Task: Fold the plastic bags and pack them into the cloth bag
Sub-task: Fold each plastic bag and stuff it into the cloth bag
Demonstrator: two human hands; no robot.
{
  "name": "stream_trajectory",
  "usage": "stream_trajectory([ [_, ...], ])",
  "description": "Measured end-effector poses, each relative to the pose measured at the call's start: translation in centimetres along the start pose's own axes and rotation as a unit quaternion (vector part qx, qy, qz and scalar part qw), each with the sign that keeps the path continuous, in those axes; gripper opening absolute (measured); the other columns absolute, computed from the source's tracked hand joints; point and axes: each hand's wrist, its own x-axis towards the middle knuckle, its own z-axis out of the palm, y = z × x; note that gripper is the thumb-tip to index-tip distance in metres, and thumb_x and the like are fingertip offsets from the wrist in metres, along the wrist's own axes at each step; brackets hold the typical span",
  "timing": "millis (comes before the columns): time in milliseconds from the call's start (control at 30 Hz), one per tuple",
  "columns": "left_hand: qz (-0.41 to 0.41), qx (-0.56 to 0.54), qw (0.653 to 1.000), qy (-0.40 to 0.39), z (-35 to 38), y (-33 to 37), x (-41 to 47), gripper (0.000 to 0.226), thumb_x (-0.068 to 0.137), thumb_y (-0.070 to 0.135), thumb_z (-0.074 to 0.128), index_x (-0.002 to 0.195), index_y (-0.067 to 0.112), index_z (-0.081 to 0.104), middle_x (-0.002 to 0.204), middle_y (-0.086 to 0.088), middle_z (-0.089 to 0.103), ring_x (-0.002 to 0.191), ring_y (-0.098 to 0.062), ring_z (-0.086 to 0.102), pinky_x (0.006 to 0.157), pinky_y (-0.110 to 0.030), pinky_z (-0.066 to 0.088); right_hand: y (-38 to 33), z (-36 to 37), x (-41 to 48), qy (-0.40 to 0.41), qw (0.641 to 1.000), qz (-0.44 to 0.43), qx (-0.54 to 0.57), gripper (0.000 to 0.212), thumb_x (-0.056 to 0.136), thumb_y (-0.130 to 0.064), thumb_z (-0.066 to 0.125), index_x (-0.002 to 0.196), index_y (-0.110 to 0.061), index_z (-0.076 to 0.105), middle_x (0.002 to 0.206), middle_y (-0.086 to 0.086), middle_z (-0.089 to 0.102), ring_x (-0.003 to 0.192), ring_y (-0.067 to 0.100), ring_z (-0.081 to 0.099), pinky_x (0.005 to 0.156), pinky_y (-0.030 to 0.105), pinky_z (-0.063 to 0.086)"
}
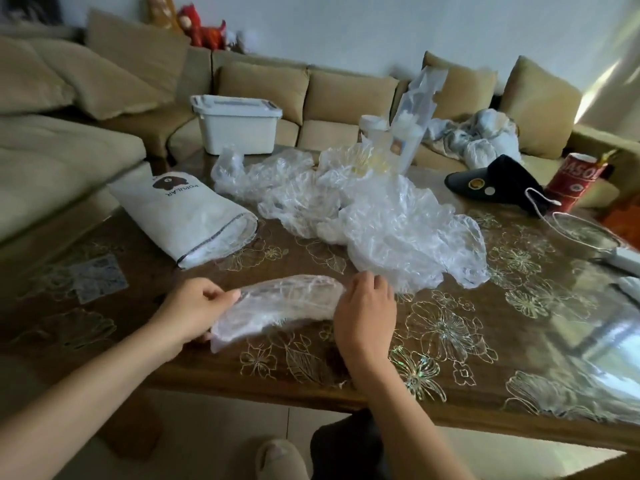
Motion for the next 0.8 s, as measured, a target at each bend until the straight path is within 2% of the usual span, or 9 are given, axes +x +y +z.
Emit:
stream_trajectory([
  [267,-0.118,-0.157,0.979,-0.060,0.9,0.5,-4.8,0.016,0.088,0.026,0.063,0.096,0.013,0.060,0.089,-0.009,0.064,0.062,-0.015,0.053,0.035,-0.017,0.038,-2.1,-3.8,-1.6,-0.128,0.967,-0.178,0.134,0.041,0.094,-0.003,0.040,0.132,-0.013,0.049,0.137,0.003,0.049,0.125,0.018,0.044,0.102,0.021,0.031],
  [333,-0.110,-0.135,0.981,-0.089,1.1,0.5,-6.0,0.017,0.088,0.025,0.064,0.099,0.014,0.059,0.091,-0.011,0.066,0.056,-0.015,0.054,0.037,-0.018,0.039,-1.6,-3.1,-2.5,-0.163,0.948,-0.260,0.088,0.043,0.101,-0.026,0.030,0.140,-0.013,0.043,0.148,0.006,0.039,0.138,0.021,0.032,0.113,0.024,0.016],
  [400,-0.099,-0.091,0.983,-0.121,0.8,0.3,-6.7,0.020,0.089,0.025,0.064,0.104,0.014,0.056,0.089,-0.011,0.069,0.054,-0.012,0.057,0.040,-0.019,0.040,-0.7,-2.0,-3.2,-0.227,0.932,-0.282,0.022,0.074,0.090,-0.059,0.007,0.148,-0.016,0.026,0.157,0.006,0.017,0.146,0.021,0.009,0.114,0.029,-0.004],
  [500,-0.007,0.111,0.989,-0.097,-0.2,-0.3,-6.7,0.027,0.089,0.034,0.061,0.107,0.023,0.045,0.090,-0.001,0.066,0.068,-0.007,0.060,0.052,-0.019,0.044,0.7,-0.7,-3.8,-0.285,0.914,-0.285,-0.048,0.080,0.083,-0.063,0.003,0.151,-0.022,0.007,0.159,0.005,-0.002,0.145,0.020,-0.012,0.112,0.033,-0.015],
  [567,0.128,0.246,0.961,0.028,-0.7,0.0,-6.5,0.023,0.092,0.036,0.053,0.114,0.029,0.048,0.103,0.009,0.058,0.083,-0.002,0.056,0.068,-0.018,0.046,0.9,-0.3,-4.1,-0.289,0.912,-0.286,-0.045,0.088,0.077,-0.067,-0.006,0.151,-0.022,0.007,0.159,0.005,-0.003,0.143,0.019,-0.015,0.112,0.035,-0.016],
  [633,0.282,0.236,0.925,0.095,-0.1,0.9,-6.1,0.027,0.098,0.027,0.042,0.121,0.022,0.055,0.118,0.010,0.055,0.101,-0.005,0.054,0.087,-0.018,0.043,0.7,-0.1,-4.1,-0.280,0.918,-0.279,-0.037,0.097,0.070,-0.068,-0.015,0.151,-0.022,0.011,0.159,0.007,0.001,0.145,0.023,-0.010,0.111,0.036,-0.016],
  [700,0.396,0.263,0.877,0.064,1.6,1.4,-5.3,0.038,0.098,0.024,0.032,0.125,0.016,0.058,0.125,0.006,0.057,0.115,-0.013,0.054,0.097,-0.021,0.035,0.5,0.0,-4.4,-0.269,0.923,-0.275,-0.024,0.100,0.070,-0.070,-0.018,0.151,-0.021,0.017,0.159,0.009,0.006,0.146,0.026,-0.003,0.111,0.036,-0.015],
  [733,0.414,0.271,0.868,0.042,2.6,1.3,-4.7,0.040,0.099,0.024,0.030,0.128,0.015,0.056,0.129,0.005,0.055,0.121,-0.014,0.051,0.100,-0.022,0.032,0.3,0.0,-4.4,-0.268,0.926,-0.266,-0.012,0.098,0.073,-0.070,-0.015,0.150,-0.021,0.022,0.158,0.009,0.009,0.146,0.026,0.000,0.111,0.035,-0.013],
  [800,0.344,0.243,0.907,0.002,4.2,0.9,-3.5,0.036,0.101,0.024,0.034,0.131,0.016,0.052,0.134,0.005,0.051,0.124,-0.012,0.045,0.103,-0.020,0.030,0.1,-0.2,-4.2,-0.238,0.943,-0.230,0.041,0.081,0.087,-0.062,0.000,0.141,-0.019,0.042,0.154,0.010,0.026,0.145,0.026,0.013,0.113,0.033,-0.006],
])
